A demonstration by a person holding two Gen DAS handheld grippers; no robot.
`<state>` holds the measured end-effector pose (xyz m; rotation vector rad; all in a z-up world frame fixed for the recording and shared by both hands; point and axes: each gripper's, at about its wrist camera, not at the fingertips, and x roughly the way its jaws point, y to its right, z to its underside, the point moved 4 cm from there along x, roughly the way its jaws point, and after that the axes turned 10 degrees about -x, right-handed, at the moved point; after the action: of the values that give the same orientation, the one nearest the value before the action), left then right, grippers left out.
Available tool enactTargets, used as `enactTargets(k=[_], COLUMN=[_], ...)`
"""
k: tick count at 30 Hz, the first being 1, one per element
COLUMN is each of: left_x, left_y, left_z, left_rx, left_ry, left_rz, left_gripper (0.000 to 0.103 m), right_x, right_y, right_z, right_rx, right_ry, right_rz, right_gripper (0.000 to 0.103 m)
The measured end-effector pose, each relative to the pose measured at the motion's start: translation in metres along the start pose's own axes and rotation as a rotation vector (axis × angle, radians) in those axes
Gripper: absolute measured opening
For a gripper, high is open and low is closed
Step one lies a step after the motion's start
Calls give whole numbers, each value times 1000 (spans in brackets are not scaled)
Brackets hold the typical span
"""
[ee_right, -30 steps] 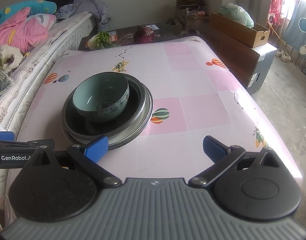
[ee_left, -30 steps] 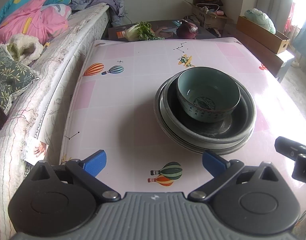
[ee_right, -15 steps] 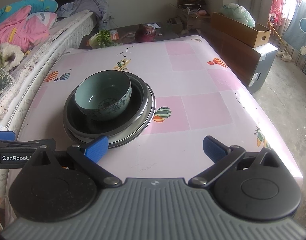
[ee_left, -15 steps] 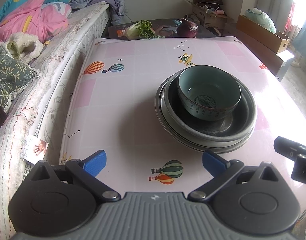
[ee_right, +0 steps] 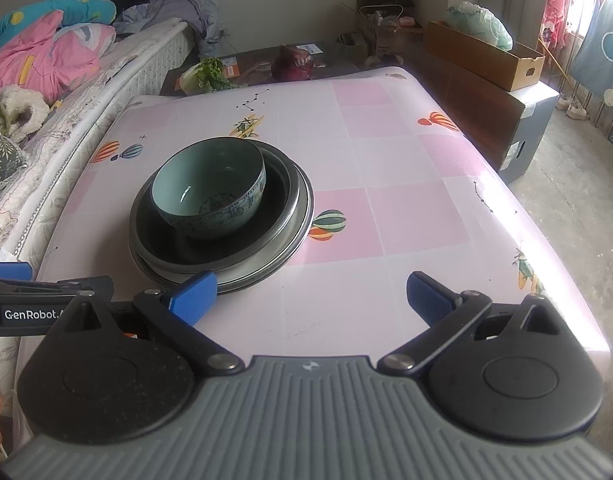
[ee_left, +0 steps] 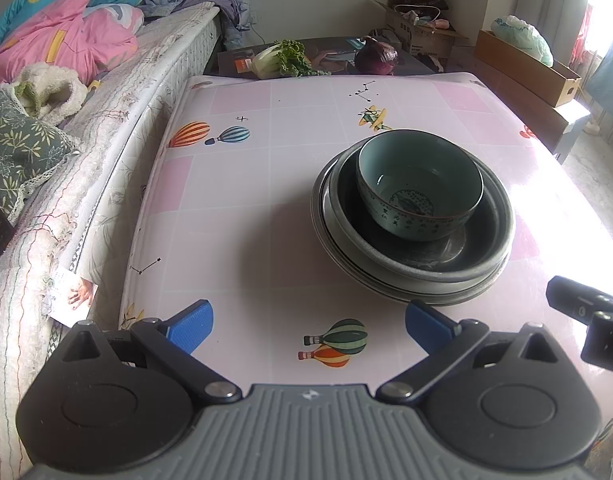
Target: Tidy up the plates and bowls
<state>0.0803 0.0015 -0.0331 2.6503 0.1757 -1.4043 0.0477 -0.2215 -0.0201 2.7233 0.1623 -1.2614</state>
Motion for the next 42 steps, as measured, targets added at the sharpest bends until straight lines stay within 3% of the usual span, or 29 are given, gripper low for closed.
enactTargets(k=[42], left_x=[2], left_y=[-3], left_z=[0], left_rx=[-4], left_ry=[-7], left_rz=[-2], left_gripper=[103], right_x=[4], right_y=[1], right_z=[1], right_rx=[-5], right_ry=[-11], right_rz=[-10], right_gripper=[102])
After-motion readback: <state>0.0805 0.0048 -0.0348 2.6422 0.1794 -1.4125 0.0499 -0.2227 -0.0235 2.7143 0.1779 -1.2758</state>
